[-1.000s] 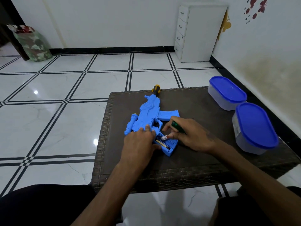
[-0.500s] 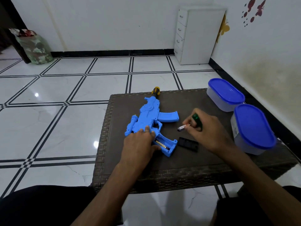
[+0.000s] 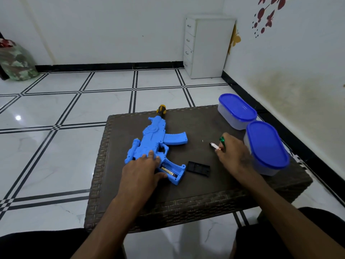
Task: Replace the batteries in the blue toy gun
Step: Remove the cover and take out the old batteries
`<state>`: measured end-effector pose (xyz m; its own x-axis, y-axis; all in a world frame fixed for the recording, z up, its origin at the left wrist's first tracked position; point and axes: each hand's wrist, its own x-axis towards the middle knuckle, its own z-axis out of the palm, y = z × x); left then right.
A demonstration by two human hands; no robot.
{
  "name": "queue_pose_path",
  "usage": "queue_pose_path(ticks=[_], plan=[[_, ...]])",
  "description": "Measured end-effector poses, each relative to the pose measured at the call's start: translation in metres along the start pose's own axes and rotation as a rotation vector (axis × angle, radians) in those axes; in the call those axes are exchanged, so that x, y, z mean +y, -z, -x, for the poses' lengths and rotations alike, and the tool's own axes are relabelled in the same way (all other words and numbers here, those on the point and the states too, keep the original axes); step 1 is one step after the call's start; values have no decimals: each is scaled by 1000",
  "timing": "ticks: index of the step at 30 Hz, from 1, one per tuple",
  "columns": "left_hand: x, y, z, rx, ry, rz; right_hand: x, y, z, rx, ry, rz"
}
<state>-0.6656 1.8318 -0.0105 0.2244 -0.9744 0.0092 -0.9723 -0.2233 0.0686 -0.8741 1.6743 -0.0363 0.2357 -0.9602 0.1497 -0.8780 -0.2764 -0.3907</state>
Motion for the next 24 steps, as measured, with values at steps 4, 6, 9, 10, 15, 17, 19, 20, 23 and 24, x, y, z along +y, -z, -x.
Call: queue_pose_path(ticks=[4,6,9,10,15,17,19,20,23,24], plan=[[-1,-1,0,-5,1,-6,-2,-3,-6,-23,-13,42],[0,-1,0,-1,5,-9,-2,-4,-7,-31,-17,38],[-1,-2,1,0,6,-11,0,-5,-7,-33,0,26],[-1,-2,1,0,6,-11,1,-5,-7,-37,0,14],[-1,-2,1,2,9,4,2,-4,-6,-84,-46,-33],[-1,-2,1,-2,13,8,0,-1,-6,-103,-62,-51],[-1,-2,0,-10,17,9,-4,4,-4,-92,-63,-61],[-1,-2,0,-14,20,13,-6,7,-2,-73,-48,-60],[-2,-3,0,-14,21,19,-18,21,9,18,44,-112],[-2,-4,0,-13,22,19,-24,26,13,30,80,-171]])
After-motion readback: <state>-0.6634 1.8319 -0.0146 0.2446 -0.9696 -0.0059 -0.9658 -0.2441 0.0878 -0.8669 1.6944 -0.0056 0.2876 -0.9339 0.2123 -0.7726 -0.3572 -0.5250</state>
